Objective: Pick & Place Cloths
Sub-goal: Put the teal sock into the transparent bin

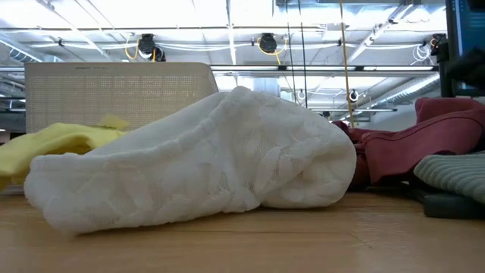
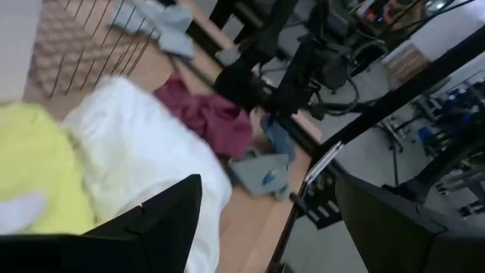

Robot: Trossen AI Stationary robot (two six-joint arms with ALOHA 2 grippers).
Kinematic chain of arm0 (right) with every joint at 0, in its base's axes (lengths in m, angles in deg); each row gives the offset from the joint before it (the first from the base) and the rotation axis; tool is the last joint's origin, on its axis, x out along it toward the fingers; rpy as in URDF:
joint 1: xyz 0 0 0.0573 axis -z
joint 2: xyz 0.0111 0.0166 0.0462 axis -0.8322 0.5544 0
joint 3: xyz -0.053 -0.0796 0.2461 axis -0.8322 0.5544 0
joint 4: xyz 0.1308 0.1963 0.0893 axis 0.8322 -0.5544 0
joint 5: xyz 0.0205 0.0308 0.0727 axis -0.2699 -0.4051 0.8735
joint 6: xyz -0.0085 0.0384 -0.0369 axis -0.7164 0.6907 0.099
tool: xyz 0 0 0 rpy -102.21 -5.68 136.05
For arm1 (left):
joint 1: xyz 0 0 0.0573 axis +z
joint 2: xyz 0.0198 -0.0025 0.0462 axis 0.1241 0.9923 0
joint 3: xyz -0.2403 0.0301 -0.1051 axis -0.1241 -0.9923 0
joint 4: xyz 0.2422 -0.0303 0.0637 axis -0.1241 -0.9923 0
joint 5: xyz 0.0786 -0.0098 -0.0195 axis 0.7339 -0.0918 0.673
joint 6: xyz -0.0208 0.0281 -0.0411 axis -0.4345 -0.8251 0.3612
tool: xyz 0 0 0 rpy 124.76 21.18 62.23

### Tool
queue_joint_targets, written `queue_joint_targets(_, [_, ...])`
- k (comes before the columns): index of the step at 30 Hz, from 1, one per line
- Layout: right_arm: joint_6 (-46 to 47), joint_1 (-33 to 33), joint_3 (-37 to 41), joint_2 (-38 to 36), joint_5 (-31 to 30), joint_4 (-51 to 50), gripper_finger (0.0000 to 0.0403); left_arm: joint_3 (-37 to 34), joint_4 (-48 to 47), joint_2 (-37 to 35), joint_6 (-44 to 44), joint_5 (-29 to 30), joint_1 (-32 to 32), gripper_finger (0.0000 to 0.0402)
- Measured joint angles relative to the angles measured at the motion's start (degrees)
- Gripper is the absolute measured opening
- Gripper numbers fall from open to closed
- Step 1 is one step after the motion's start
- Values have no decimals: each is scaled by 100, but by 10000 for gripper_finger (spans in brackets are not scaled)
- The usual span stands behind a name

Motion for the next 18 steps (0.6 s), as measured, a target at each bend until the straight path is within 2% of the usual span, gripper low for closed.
queue_joint_targets(10, [267,211,-4,-1191,-592,1697,1,0,1669,0,-2287,33,588,308])
queue_joint_targets(18, [120,489,-11,-1523,-580,3057,1,0,2311,0,-3052,-48,1024,308])
